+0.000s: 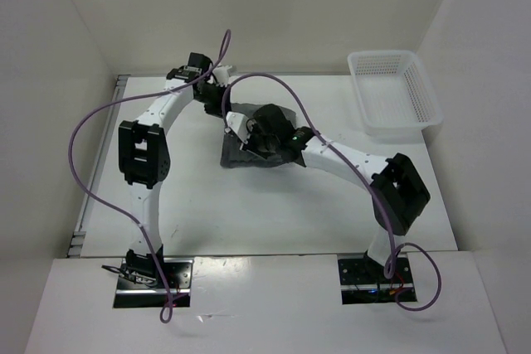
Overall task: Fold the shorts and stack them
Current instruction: Fold the shorts
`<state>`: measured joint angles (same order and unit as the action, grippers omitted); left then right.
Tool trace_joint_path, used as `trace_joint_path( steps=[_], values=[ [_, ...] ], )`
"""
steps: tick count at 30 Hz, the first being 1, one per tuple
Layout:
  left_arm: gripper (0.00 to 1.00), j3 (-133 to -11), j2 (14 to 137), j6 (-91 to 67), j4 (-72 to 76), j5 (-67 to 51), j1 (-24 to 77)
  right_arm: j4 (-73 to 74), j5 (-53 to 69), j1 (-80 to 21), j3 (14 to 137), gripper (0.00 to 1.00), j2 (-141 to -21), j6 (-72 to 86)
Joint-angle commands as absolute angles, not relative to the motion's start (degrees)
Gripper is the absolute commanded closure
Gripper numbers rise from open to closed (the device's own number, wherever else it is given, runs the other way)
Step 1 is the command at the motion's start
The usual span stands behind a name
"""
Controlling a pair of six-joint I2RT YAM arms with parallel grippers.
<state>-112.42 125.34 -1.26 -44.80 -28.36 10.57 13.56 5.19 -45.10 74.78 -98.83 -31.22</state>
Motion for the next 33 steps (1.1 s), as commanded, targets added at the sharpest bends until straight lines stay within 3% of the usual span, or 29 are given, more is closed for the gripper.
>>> trace_joint_path(
  steps=[1,11,12,15,17,19,20,26,33],
  values=[
    [0.96,-118.3,131.7,0.0,-43.7,-30.2,9.4,16.4,12.0,-45.8,74.1,1.0,-98.3,-30.1],
    [0.92,-125.1,139.1,0.0,-44.2,-23.6,9.4,4.0,7.6,-46.8,75.2,1.0,-106.8,-19.8],
    [0.88,-125.2,139.8,0.0,-44.2,-23.6,9.4,4.0,7.6,-47.5,75.9,1.0,-107.3,-19.1],
    [0.79,-126.5,141.2,0.0,-44.2,-22.9,9.4,3.2,7.6,-48.9,76.7,0.87,-108.6,-18.5],
    [0.64,-127.9,141.2,0.0,-44.2,-22.2,9.4,3.2,8.1,-50.9,77.3,0.62,-108.6,-20.4],
    [0.48,-128.9,141.2,0.0,-44.9,-21.7,8.9,5.5,11.6,-52.0,78.7,0.47,-107.1,-20.9],
    [0.44,-129.5,141.2,0.0,-45.7,-21.7,8.9,6.9,12.6,-52.9,80.5,0.44,-105.7,-21.5],
    [0.26,-128.9,134.2,0.0,-47.0,-23.9,4.9,14.1,6.4,-53.4,82.7,0.42,-98.3,-18.1],
    [0.25,-115.0,121.7,0.0,-48.1,-32.9,5.4,13.4,-6.6,-46.7,70.8,0.42,-91.1,-14.4]
  ],
)
